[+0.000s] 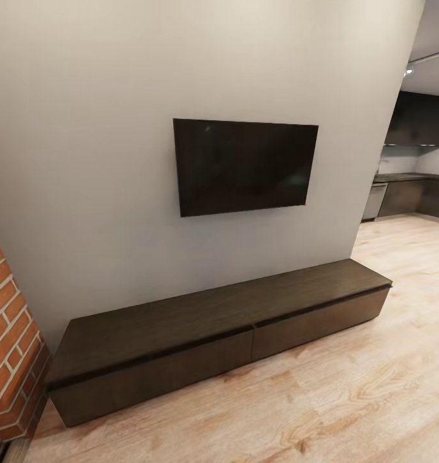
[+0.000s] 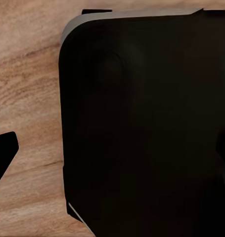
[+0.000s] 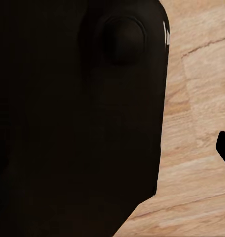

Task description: Turn on the radio receiver that's on the table in the living room.

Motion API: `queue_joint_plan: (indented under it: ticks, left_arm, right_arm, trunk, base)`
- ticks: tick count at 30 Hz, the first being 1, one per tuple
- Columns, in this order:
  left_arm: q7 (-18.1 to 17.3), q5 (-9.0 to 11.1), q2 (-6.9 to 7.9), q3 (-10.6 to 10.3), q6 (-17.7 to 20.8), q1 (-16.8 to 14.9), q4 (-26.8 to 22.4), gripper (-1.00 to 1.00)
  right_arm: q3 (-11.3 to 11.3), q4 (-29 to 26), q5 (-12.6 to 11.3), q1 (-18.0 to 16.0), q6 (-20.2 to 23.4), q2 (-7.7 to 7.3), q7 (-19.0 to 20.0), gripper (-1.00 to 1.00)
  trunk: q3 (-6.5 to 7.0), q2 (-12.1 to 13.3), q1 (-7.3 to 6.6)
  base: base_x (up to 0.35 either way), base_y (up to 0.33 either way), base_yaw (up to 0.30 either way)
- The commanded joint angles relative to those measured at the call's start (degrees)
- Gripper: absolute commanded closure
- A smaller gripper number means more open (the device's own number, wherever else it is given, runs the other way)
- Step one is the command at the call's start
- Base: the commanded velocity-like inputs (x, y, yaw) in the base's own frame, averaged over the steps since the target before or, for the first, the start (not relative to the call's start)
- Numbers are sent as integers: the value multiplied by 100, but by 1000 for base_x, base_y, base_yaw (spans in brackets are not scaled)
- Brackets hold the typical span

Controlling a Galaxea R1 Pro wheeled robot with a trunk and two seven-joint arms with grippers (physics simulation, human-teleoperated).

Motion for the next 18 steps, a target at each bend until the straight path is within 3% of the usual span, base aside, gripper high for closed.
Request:
queue_joint_plan:
  ticks: [1,12,18]
  left_arm:
    - [0,0,-1,0,-1,0,0,-100]
    - [0,0,4,0,-4,0,-2,-100]
    - [0,0,6,0,-4,0,-2,-100]
  right_arm:
    - [-4,0,-3,0,-1,0,-3,-100]
    - [4,0,1,3,-4,2,-12,-100]
    - [-25,0,-53,1,9,0,26,-100]
  trunk:
    - [0,0,0]
    - [0,0,0]
    - [0,0,0]
  base:
    - [0,0,0]
    - [0,0,-11]
    - [0,0,-217]
